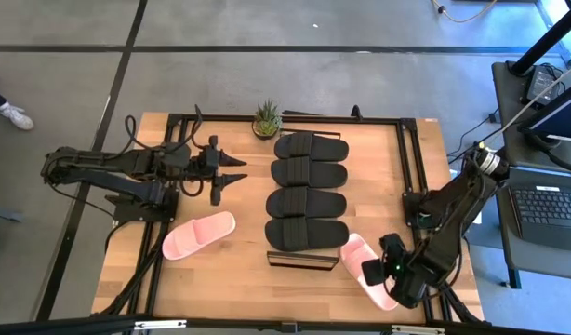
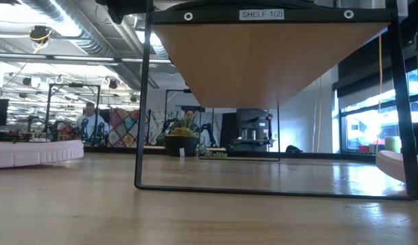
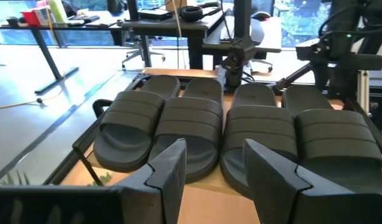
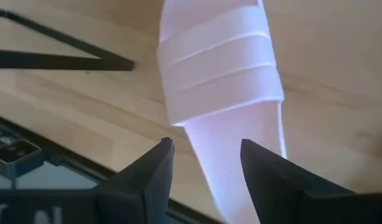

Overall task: Pick and place slides into the shelf
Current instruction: Put the right pink slipper under the shelf

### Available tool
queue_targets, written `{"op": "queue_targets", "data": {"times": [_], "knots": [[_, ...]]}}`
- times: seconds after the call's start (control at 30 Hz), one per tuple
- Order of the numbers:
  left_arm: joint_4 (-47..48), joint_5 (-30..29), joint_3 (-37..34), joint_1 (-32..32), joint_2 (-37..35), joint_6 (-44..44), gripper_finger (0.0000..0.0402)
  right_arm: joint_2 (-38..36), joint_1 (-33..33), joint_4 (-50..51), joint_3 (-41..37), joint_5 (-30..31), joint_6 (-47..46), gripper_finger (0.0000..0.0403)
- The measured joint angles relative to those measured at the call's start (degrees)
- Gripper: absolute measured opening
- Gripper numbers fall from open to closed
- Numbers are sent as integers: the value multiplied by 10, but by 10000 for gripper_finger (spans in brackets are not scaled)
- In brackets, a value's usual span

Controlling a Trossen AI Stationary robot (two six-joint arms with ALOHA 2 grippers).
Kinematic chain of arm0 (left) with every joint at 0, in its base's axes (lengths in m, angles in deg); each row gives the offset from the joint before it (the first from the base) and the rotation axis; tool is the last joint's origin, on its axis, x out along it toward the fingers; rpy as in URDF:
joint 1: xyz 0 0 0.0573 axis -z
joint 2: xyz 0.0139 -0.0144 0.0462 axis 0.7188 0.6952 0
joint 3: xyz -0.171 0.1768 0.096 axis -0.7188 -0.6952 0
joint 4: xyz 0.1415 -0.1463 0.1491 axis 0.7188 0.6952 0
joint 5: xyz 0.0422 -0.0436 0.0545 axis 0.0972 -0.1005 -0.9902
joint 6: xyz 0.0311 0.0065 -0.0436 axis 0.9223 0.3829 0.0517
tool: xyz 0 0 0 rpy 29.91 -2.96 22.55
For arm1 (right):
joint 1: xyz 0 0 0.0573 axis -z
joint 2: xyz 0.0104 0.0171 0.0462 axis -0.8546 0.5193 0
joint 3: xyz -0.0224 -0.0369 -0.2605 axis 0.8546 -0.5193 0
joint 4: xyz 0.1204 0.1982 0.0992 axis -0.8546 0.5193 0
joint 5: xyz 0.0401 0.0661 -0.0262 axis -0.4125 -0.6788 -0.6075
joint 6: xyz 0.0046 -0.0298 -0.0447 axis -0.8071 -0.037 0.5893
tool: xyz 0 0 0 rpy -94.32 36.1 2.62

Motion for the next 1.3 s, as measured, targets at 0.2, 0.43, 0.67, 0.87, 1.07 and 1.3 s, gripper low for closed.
{"op": "queue_targets", "data": {"times": [0.2,0.43,0.67,0.87,1.07,1.3], "knots": [[0,-2,0,0,0,0,149,27,-6,-11,0,0,-37,187],[0,-2,0,0,0,-2,149,71,-5,-20,0,4,-40,187],[0,-1,0,0,0,-5,149,104,3,-63,0,30,-40,187],[1,-1,0,0,0,-5,149,135,18,-96,0,50,-32,187],[1,-1,0,0,0,-6,149,162,21,-107,0,51,-31,183],[1,-1,0,0,0,-6,149,163,21,-111,0,56,-25,97]]}}
